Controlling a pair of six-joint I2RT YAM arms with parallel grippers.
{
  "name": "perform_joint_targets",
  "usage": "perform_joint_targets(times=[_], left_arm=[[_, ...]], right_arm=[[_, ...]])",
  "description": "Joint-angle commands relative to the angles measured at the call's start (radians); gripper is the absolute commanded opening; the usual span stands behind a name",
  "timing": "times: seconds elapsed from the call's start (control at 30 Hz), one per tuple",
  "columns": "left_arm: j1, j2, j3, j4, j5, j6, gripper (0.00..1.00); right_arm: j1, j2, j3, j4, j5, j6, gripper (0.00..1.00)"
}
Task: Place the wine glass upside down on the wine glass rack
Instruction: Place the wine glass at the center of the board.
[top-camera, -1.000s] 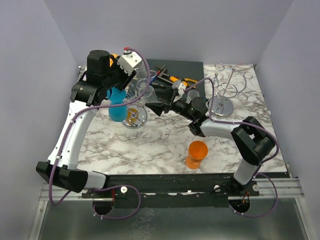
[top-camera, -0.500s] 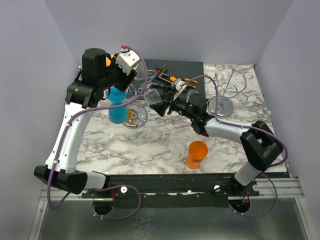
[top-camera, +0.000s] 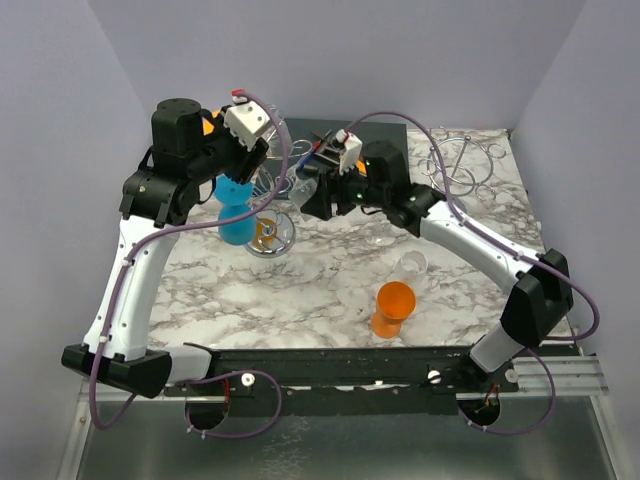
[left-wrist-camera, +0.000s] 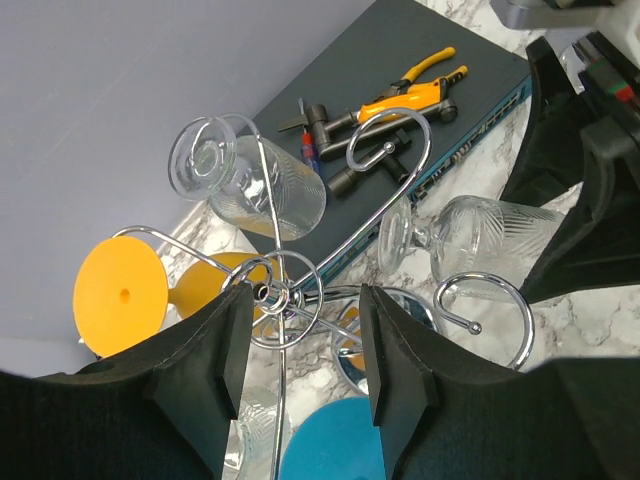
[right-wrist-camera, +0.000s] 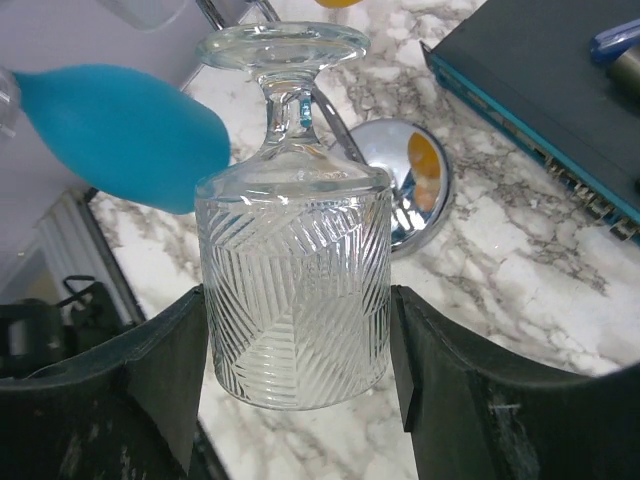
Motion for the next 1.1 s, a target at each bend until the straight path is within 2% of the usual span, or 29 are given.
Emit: perform_joint_targets(times=[0.0, 0.07, 0.37, 0.6, 0.73, 1.07], left_arm=[[0.002, -0.046, 0.011, -0.019, 0.036, 0.002, 0.53], [0.003, -0.054, 0.004, -0.019, 0.036, 0.017, 0.53], [0.002, -0.091, 0.009, -0.019, 0.056, 0.04, 0.53], [0.002, -0.12, -0.005, -0.019, 0.064, 0.045, 0.53], [0.002, -0.134, -0.016, -0.02, 0.068, 0.039, 0.53], [0.002, -0.158, -0.041, -0.02, 0.094, 0.038, 0.53]], right_arm=[[0.0, 0.07, 0.251, -0.552, -0.072, 0.082, 0.0], [0.0, 0.101, 0.313, -0.685, -0.091, 0.085, 0.0], [0.001, 0.163, 0.331, -0.932, -0.222, 0.095, 0.0], [0.002, 0.243, 0.306, -0.991, -0.28, 0.102, 0.0], [0.002, 0.341, 0.305, -1.043, -0.307, 0.088, 0.0], [0.002, 0.453, 0.326, -1.043, -0.322, 0.117, 0.0]])
